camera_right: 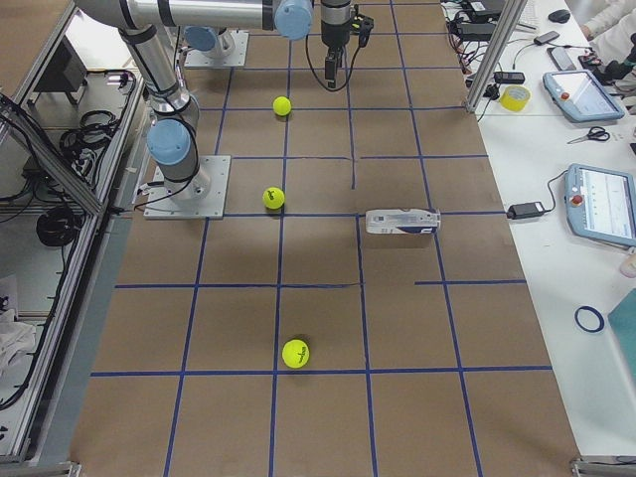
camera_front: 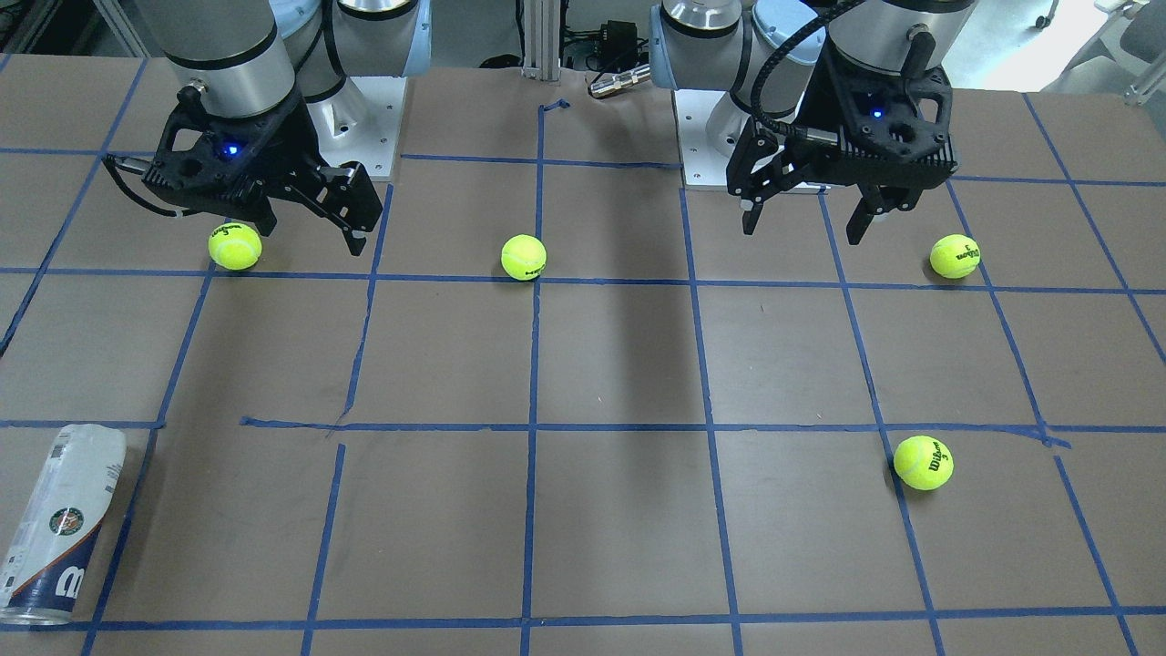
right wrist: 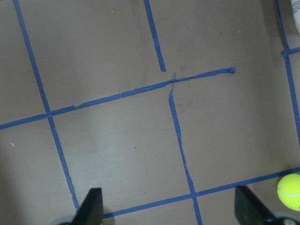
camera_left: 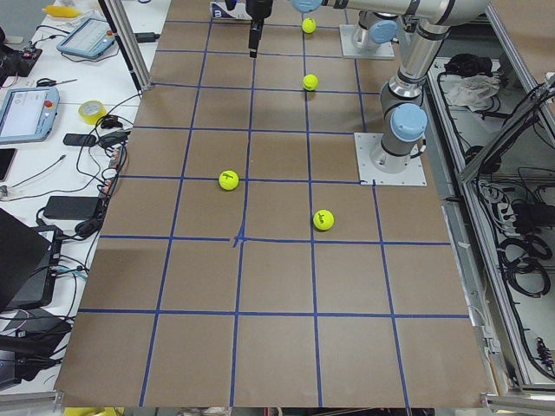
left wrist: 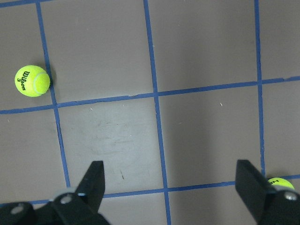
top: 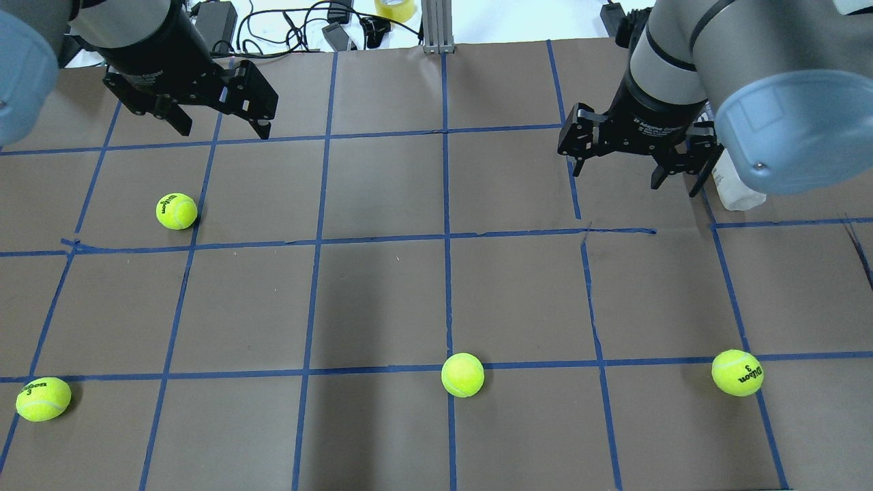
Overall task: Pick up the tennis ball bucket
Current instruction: 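Reach the right gripper toward the clear tennis-ball can farther from the robot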
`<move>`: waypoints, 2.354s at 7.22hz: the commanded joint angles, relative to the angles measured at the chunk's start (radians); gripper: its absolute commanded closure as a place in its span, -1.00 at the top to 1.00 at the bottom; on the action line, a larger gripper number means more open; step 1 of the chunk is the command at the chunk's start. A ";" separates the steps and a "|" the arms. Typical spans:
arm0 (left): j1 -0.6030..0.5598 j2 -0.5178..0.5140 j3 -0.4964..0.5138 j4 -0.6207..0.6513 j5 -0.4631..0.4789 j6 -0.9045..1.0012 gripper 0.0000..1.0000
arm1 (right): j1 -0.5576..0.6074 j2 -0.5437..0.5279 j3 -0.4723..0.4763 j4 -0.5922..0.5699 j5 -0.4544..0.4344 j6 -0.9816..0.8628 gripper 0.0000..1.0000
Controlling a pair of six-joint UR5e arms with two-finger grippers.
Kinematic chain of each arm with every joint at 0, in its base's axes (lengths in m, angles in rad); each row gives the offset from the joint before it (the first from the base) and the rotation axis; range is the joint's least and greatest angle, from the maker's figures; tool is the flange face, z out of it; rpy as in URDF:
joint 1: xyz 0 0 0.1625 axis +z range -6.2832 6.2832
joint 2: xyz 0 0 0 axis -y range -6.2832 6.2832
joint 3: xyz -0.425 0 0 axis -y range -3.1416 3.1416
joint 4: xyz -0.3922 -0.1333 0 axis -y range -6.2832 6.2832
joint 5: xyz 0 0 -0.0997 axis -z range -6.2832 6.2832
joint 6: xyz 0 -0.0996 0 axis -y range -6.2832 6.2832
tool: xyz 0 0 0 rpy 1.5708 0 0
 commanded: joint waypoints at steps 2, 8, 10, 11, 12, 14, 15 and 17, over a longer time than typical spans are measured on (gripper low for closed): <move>0.000 0.000 -0.002 -0.001 -0.007 -0.002 1.00 | 0.000 0.000 0.009 -0.005 0.000 0.000 1.00; 0.000 0.003 -0.002 -0.001 -0.001 -0.002 1.00 | -0.043 0.044 0.014 -0.021 -0.109 -0.001 1.00; 0.000 0.003 -0.002 -0.001 -0.004 -0.005 1.00 | -0.154 0.186 0.005 -0.188 -0.106 -0.012 1.00; 0.000 0.003 -0.002 -0.005 -0.002 -0.009 1.00 | -0.216 0.249 -0.008 -0.247 -0.106 -0.072 1.00; 0.000 0.003 -0.002 -0.005 0.001 -0.012 1.00 | -0.276 0.279 -0.009 -0.269 -0.101 -0.186 1.00; 0.000 0.005 0.000 -0.005 0.007 -0.012 1.00 | -0.368 0.406 -0.101 -0.338 -0.055 -0.312 1.00; -0.001 0.006 0.000 -0.005 0.008 -0.015 1.00 | -0.377 0.495 -0.189 -0.340 -0.057 -0.390 1.00; -0.002 0.006 -0.002 -0.005 0.004 -0.012 1.00 | -0.399 0.612 -0.296 -0.343 -0.058 -0.477 1.00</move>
